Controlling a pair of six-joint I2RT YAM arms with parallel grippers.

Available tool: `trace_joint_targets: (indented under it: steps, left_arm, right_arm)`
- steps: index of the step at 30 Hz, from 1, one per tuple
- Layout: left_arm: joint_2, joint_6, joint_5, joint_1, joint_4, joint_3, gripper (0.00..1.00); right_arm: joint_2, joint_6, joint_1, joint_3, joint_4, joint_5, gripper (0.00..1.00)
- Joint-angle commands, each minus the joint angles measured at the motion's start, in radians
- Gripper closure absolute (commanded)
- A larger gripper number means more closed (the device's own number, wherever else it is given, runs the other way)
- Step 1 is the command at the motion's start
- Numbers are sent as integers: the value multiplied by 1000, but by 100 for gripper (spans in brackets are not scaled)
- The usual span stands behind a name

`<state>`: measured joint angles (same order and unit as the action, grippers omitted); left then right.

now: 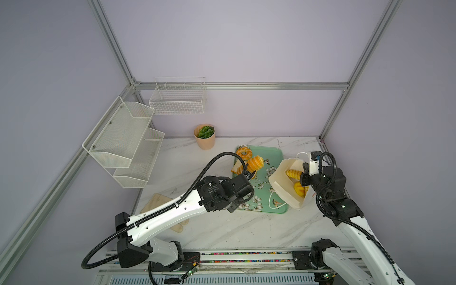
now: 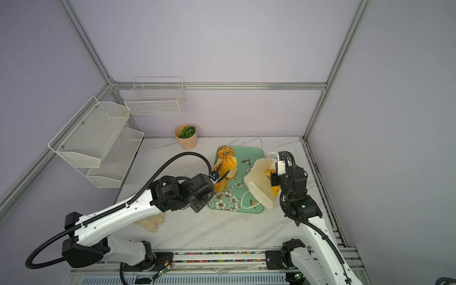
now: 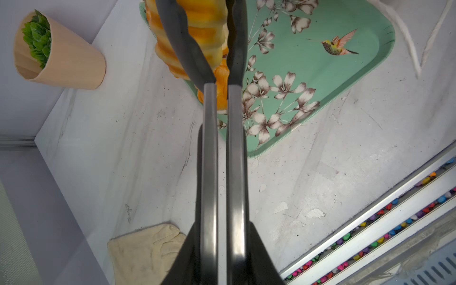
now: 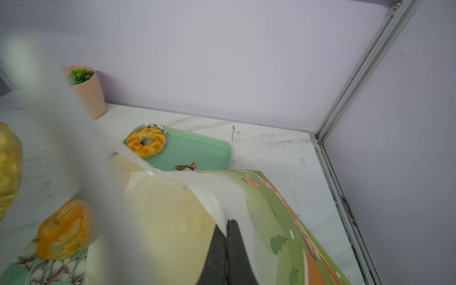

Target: Take the fake bread out of the paper bag

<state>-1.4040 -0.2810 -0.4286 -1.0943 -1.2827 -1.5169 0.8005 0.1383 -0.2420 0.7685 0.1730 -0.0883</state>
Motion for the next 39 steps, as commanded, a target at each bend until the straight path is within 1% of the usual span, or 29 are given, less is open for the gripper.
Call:
trace_joint_targets:
  steps: [1,5,13,21,25,32,39]
  left_arm:
    - [-42,-105,66,8,-36,-89,100]
    - [-88,-113,131,8,-54,-92,100]
    - [-168,-117,211,7,-130,-122,100]
    - [-219,-79,281,8,-179,-151,100]
    - [-253,-64,274,7,-213,-151,100]
    - [-289,-37,216,6,-223,-89,100]
    - [-320,-20,194,7,-229,-91,100]
  right_arm:
    - [-6,-30,1,1,-4,-10,100]
    - [-10,-31,1,-1,-4,-17,100]
    - [-29,-31,0,-5,-1,-47,100]
    - [-24,-28,0,-5,-12,-42,100]
    - [-26,-24,0,-5,-13,-44,100]
    - [-35,-22,1,-3,-11,-52,100]
    - [-38,-25,1,-1,-9,-53,100]
